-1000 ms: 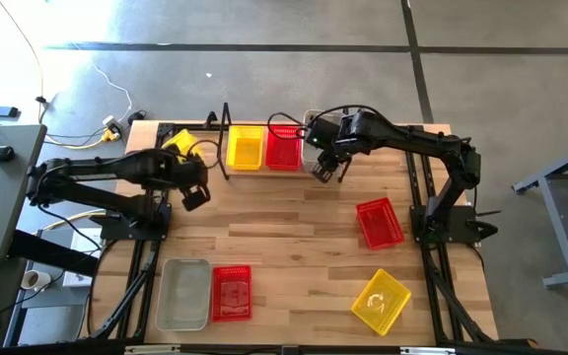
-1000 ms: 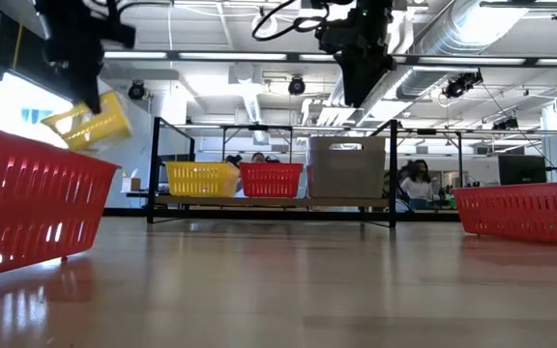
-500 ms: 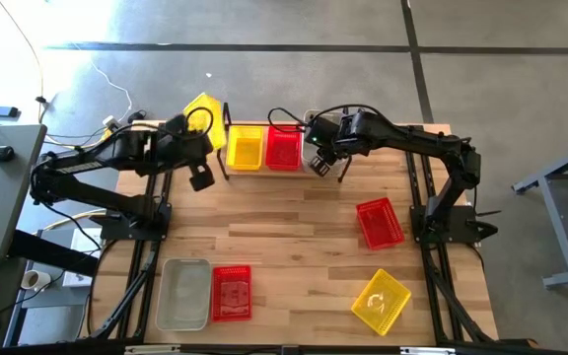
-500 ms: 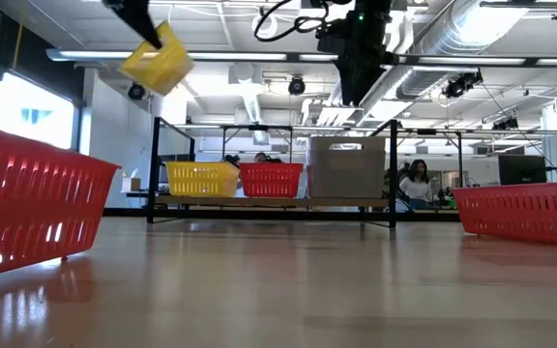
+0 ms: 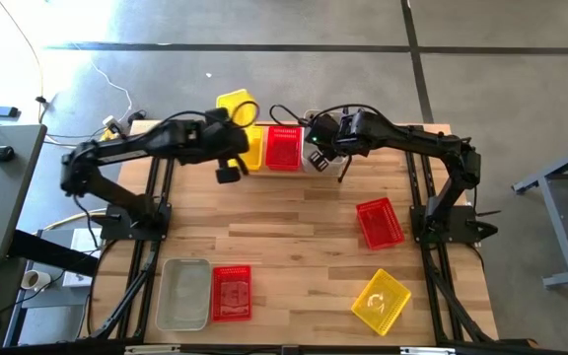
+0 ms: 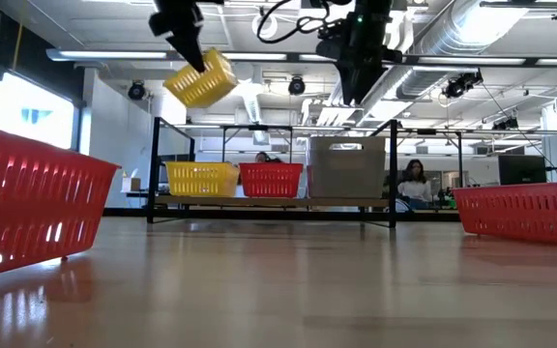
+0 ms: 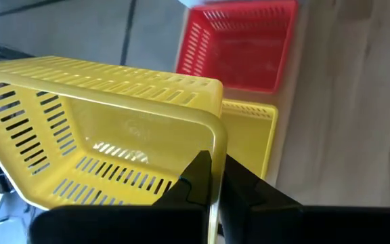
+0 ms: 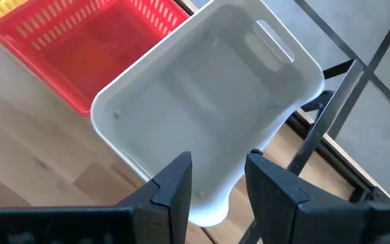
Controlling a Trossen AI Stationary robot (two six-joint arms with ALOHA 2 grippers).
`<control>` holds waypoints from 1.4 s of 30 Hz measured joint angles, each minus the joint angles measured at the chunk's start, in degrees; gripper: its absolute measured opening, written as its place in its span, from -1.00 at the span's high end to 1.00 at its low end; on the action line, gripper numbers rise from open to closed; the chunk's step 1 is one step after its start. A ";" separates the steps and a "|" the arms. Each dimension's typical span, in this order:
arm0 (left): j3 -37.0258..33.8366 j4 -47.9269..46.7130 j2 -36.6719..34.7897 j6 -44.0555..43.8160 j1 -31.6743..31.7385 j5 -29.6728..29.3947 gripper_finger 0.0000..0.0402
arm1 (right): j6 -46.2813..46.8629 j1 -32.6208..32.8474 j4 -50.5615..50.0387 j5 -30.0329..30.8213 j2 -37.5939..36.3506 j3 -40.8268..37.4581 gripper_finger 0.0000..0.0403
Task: Stack baskets on shelf by color
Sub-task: Stack the top yellow basket on top of the yellow basket on the shelf
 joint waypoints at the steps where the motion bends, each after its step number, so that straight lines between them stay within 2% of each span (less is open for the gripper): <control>1: 0.13 0.00 1.30 0.20 0.09 0.01 1.00 | -0.02 -0.06 0.00 0.00 0.00 0.00 0.38; 10: 0.54 -0.71 9.95 0.80 1.70 3.44 1.00 | 0.66 -0.76 -0.31 -0.24 0.00 0.00 0.38; 19: 0.54 -4.30 15.49 3.19 3.89 3.62 1.00 | 0.46 -0.76 -0.50 -0.26 0.00 0.00 0.38; 34: 0.63 -4.94 18.99 2.08 5.48 8.12 1.00 | 0.44 -0.78 -0.74 -0.28 0.00 0.00 0.38; 42: 0.56 -5.02 21.42 1.49 5.55 8.14 1.00 | 0.44 -0.76 -0.61 -0.44 0.00 0.01 0.38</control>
